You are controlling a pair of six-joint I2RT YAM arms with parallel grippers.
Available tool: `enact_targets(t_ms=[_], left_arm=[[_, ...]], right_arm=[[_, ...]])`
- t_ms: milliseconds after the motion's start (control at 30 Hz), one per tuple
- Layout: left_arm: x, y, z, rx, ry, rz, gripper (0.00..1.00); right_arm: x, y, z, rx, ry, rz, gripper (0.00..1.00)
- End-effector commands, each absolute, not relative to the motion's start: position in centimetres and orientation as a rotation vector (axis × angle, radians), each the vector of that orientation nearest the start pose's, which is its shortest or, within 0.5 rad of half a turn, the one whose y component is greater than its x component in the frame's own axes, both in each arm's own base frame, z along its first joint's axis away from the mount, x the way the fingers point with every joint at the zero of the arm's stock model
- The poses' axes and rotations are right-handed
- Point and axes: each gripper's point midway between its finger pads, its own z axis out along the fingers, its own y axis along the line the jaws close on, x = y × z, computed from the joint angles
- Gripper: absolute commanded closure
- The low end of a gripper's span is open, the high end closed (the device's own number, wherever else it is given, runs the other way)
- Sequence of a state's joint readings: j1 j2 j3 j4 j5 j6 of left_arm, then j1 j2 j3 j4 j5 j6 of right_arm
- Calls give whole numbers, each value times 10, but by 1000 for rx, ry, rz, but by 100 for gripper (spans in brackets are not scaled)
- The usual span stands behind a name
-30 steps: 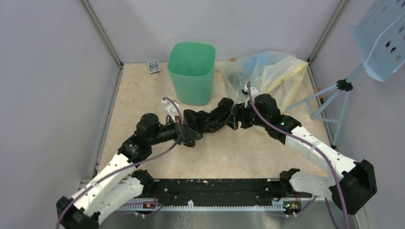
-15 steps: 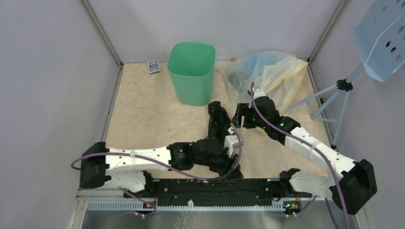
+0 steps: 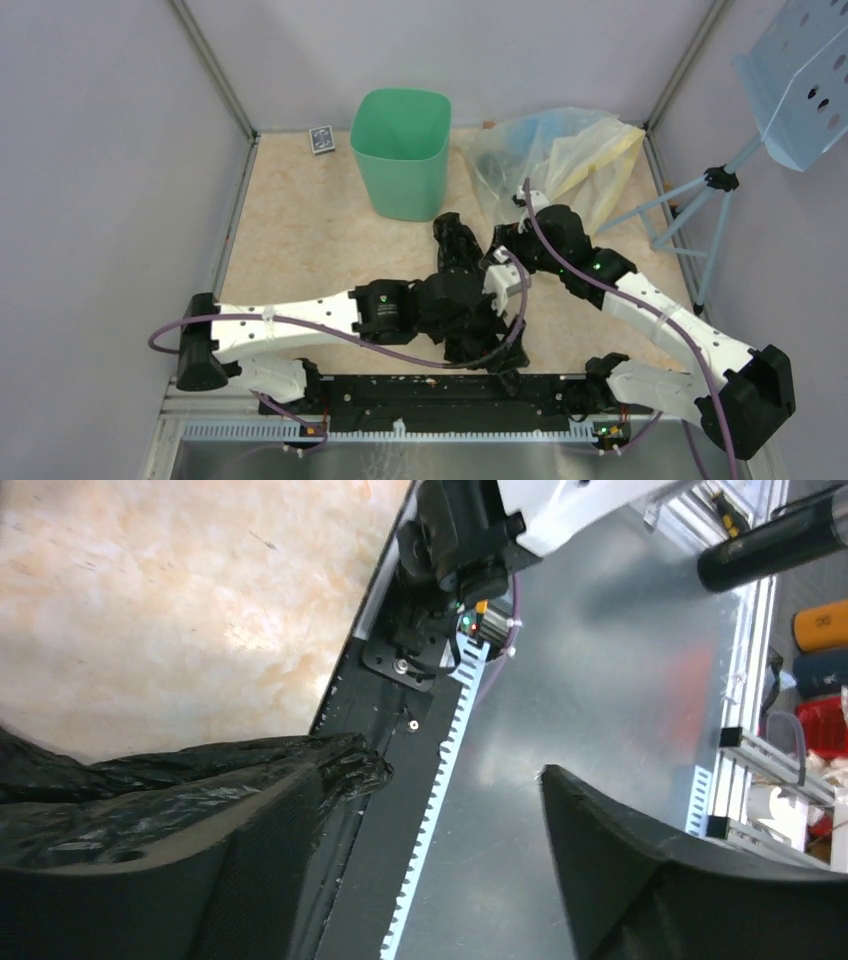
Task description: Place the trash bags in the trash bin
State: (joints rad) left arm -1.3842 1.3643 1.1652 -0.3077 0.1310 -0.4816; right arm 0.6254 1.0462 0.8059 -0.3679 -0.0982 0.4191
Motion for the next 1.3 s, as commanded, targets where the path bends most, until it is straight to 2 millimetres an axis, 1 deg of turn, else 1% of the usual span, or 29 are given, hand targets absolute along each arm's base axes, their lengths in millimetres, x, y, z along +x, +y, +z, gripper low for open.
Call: enact_targets(t_ms=[0, 33, 67, 100, 133, 200, 300, 333, 367, 433, 467, 500, 567, 600, 633, 667, 733, 767, 800, 833, 900, 933, 1000, 1067, 1167, 1267], left_arm=[[77, -389, 268, 856, 2073, -1191, 30], [92, -380, 264, 793, 2105, -1196, 40], [111, -370, 261, 715, 2127, -1203, 45], [119, -362, 260, 674, 2128, -1224, 48], [126, -355, 261, 641, 2107, -1245, 49], [144, -339, 258, 551, 2089, -1218, 52], [169, -314, 244, 441, 2121, -1136, 55], [176, -307, 242, 411, 2124, -1125, 56], [182, -300, 238, 384, 2129, -1114, 56], [192, -288, 230, 334, 2142, -1097, 56], [198, -282, 225, 310, 2149, -1086, 56], [204, -276, 220, 282, 2157, -1070, 55], [212, -265, 209, 236, 2175, -1044, 54], [215, -261, 204, 217, 2180, -1033, 54], [219, -257, 200, 202, 2183, -1030, 55], [222, -253, 195, 183, 2186, -1028, 55], [228, -248, 183, 156, 2205, -1027, 58], [231, -246, 178, 150, 2212, -1027, 58], [234, -245, 173, 145, 2218, -1021, 58], [237, -245, 167, 149, 2224, -1014, 58], [243, -248, 158, 165, 2233, -1005, 55], [245, -251, 154, 175, 2240, -1005, 51], [248, -259, 147, 207, 2256, -1028, 47], [251, -269, 140, 242, 2281, -1064, 47], [255, -284, 127, 249, 2309, -1134, 51], [253, -298, 118, 252, 2302, -1208, 49]], right_arm=[[214, 238, 184, -450, 2204, 860, 35], [209, 242, 186, -472, 2199, 878, 35], [205, 247, 188, -489, 2191, 891, 35], [201, 252, 189, -509, 2182, 906, 35], [198, 256, 189, -522, 2175, 925, 35], [195, 266, 190, -532, 2170, 968, 36], [188, 285, 189, -573, 2178, 1010, 37], [189, 292, 192, -583, 2175, 1006, 37], [188, 298, 191, -594, 2184, 981, 35], [191, 303, 182, -603, 2234, 879, 32], [193, 303, 175, -609, 2266, 819, 31], [193, 300, 164, -616, 2317, 751, 31], [193, 296, 149, -628, 2379, 659, 32], [192, 295, 142, -631, 2400, 634, 34], [191, 292, 137, -633, 2419, 619, 43], [188, 290, 134, -632, 2430, 614, 55], [191, 279, 135, -583, 2421, 570, 79], [193, 272, 137, -545, 2409, 537, 91], [195, 264, 139, -512, 2400, 514, 98], [195, 257, 142, -484, 2390, 501, 100], [193, 243, 140, -441, 2391, 490, 100], [192, 237, 139, -422, 2393, 493, 100], [190, 226, 136, -387, 2401, 495, 100], [189, 214, 132, -350, 2411, 485, 100], [187, 199, 127, -298, 2418, 479, 100], [185, 187, 122, -271, 2426, 460, 100]])
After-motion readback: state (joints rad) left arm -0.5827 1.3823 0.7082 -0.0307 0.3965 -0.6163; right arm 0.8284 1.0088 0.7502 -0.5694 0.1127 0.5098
